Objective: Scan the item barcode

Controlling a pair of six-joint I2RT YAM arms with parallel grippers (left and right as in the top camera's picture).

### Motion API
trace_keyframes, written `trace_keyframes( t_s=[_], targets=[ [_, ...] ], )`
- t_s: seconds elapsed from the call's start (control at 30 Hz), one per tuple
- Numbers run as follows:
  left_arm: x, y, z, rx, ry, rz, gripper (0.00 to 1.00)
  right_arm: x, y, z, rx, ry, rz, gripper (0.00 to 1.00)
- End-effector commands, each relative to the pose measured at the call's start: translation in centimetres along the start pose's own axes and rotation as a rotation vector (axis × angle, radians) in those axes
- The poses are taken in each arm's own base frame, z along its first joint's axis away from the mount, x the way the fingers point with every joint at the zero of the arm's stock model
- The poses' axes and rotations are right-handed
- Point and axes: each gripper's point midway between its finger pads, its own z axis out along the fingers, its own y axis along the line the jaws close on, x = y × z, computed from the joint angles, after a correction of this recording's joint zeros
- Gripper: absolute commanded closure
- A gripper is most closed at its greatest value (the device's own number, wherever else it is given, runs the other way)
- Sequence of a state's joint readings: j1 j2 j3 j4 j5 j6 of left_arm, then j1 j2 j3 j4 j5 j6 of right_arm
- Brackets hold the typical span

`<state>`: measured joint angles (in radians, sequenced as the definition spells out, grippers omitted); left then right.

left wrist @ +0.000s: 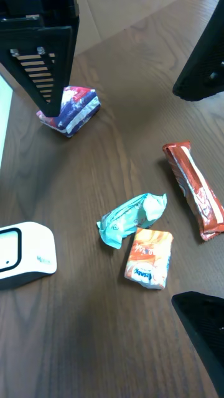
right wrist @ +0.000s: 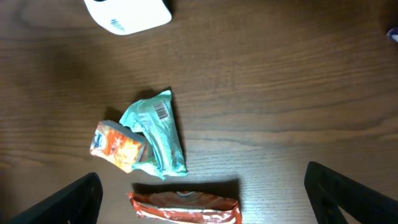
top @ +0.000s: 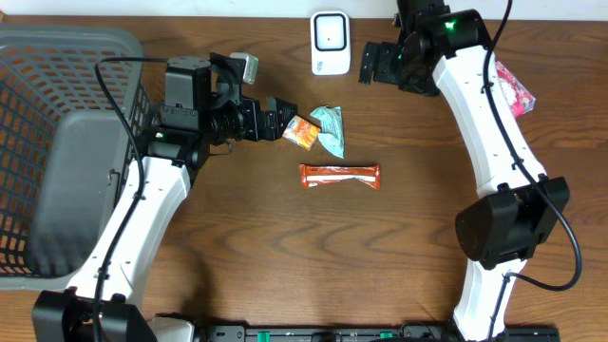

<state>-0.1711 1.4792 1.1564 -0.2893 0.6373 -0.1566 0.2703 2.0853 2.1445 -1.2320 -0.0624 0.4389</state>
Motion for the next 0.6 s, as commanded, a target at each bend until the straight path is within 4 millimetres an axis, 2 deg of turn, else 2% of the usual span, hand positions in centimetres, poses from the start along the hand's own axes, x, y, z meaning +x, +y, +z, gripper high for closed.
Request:
trace_keyframes(
  t_s=[0.0, 0.1, 0.27, 0.37, 0.47, 0.53, 0.57],
  targets=[
    [-0.1, 0.2, 0.0, -0.001, 0.000, 0.006, 0.02, 1.8, 2.0, 1.8, -0.029, 0.068, -0.097, 0.04],
    [-0.1, 0.2, 0.0, -0.001, -0.001, 0.007, 0.02, 3.8, 3.0, 3.8, -0.016, 0.139, -0.161, 0.08],
    [-0.1, 0.2, 0.0, -0.001, -0.001, 0.007, 0.02, 6.1, 3.7, 8.6, 0.000, 0.242, -0.183, 0.11],
    [-0.1, 0.2, 0.0, -0.001, -0.001, 0.007, 0.02, 7.2, 4.2, 11.7, -0.037, 0.302, -0.182, 0.19],
    [-0.1, 0.2, 0.0, -0.001, -0.001, 0.007, 0.02, 7.9, 6.2, 12.3, -0.172, 0.337, -0.252, 0.21],
    [-0.1, 0.2, 0.0, -0.001, -0.001, 0.007, 0.02, 7.8, 6.9, 12.4, -0.195, 0.325, -0.261, 0.30],
    [-0.1, 0.2, 0.0, -0.001, -0.001, 0.007, 0.02, 7.6, 6.9, 12.5, -0.185, 0.312, -0.268, 0.30]
  ],
)
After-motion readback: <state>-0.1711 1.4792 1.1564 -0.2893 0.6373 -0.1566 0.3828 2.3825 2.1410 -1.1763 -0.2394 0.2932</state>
